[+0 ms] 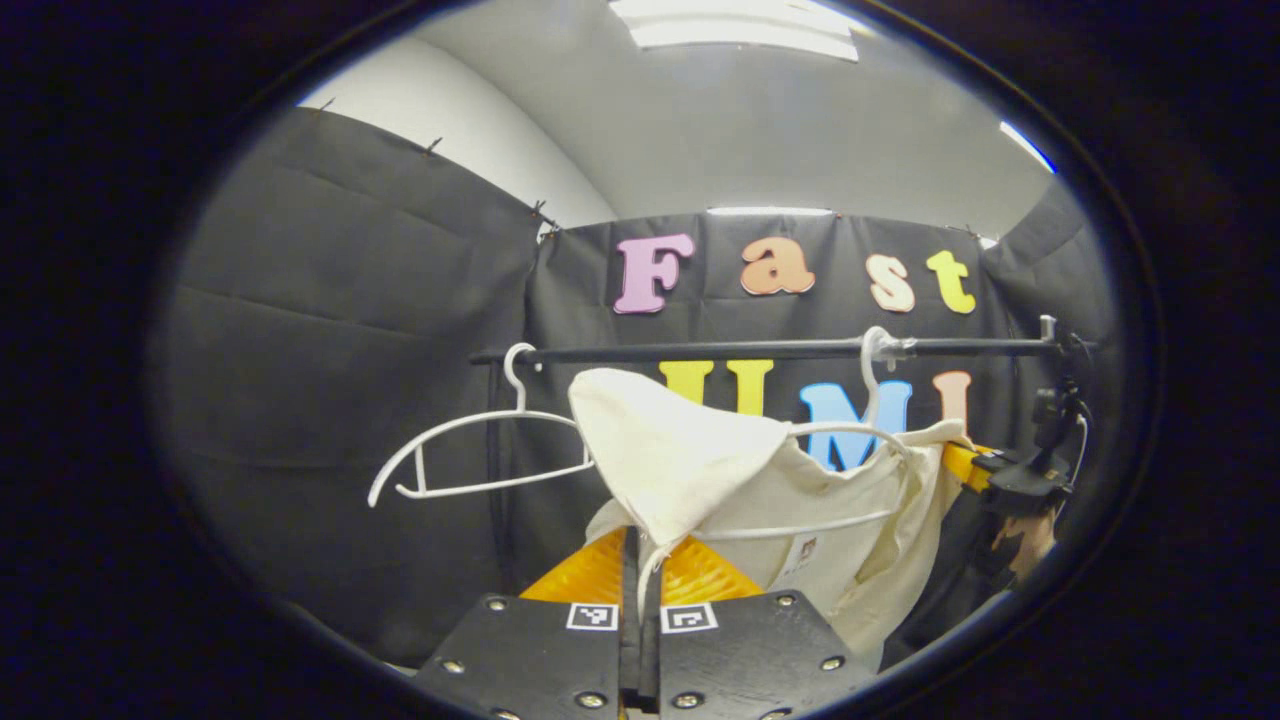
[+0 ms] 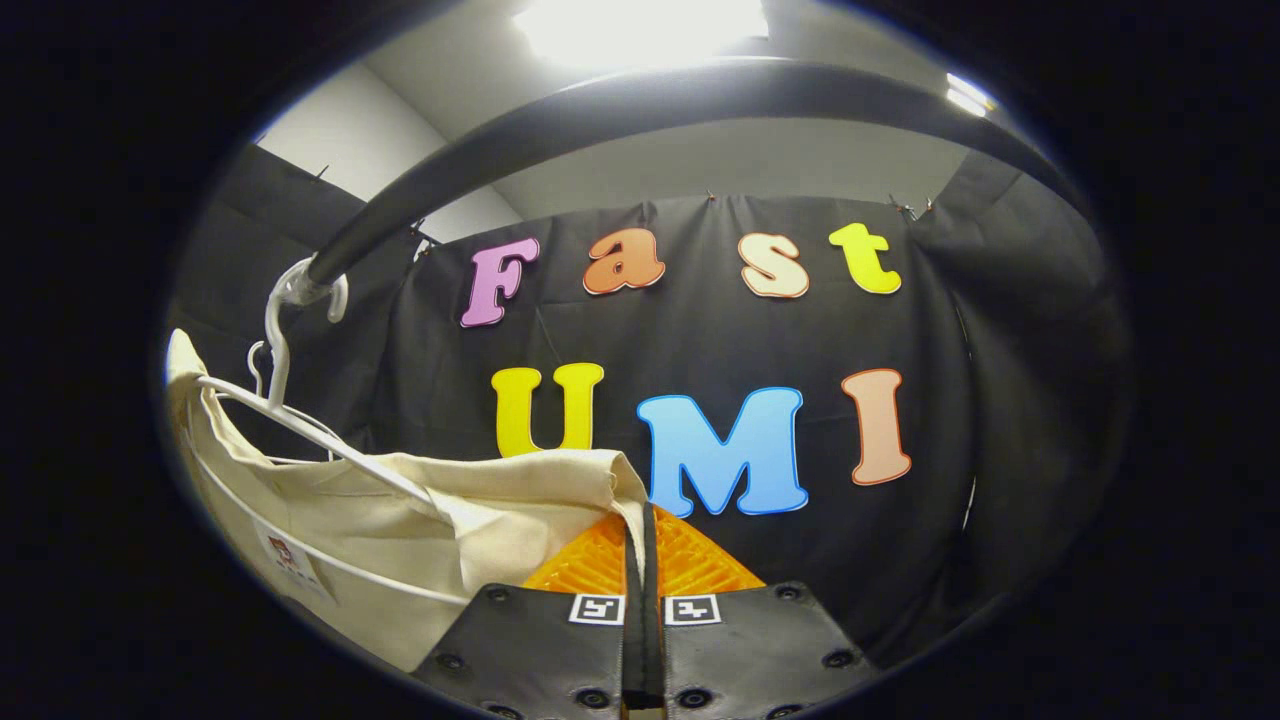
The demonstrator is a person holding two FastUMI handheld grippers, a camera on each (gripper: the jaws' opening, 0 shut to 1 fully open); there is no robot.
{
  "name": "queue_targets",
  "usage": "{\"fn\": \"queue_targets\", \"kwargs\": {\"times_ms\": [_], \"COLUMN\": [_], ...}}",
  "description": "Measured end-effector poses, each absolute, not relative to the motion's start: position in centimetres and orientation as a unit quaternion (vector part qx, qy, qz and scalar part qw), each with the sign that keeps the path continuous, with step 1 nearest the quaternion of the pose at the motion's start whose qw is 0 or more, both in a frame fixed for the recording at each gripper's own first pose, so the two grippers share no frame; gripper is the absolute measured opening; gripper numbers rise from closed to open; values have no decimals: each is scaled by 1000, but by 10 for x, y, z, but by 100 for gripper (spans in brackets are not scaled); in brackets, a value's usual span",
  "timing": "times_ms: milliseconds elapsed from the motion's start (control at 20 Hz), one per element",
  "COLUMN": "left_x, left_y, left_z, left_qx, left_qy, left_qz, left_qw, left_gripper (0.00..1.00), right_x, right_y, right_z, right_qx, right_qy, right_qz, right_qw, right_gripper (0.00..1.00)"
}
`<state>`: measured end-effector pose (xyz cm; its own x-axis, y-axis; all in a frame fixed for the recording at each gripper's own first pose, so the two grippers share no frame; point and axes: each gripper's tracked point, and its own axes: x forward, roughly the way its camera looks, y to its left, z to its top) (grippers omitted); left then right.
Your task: Grasp the clothes on the hanger with both hands and then place them into the laundry hamper below.
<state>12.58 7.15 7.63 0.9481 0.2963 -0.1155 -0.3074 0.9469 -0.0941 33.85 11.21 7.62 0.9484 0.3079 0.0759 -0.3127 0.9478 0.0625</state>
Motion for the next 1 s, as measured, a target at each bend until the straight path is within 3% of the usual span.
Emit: {"fn": "queue_targets", "kwargs": {"times_ms": [150,500,1000], "left_x": [127,157,167], "left_y": [94,117,103], "left_z": [96,67,-11], "left_qx": [-35,-39,-53], "left_qy": [40,65,107], "left_qz": [161,157,132], "left_qw": [986,985,984], "left_gripper": [0,0,0], "right_x": [353,373,390], "right_y": [114,112,117], "right_z": [83,71,-11], "right_qx": [41,0,2], "right_qy": [-38,-55,0], "right_qz": [157,139,141], "right_qw": [986,989,990], "right_gripper": [0,0,0]}}
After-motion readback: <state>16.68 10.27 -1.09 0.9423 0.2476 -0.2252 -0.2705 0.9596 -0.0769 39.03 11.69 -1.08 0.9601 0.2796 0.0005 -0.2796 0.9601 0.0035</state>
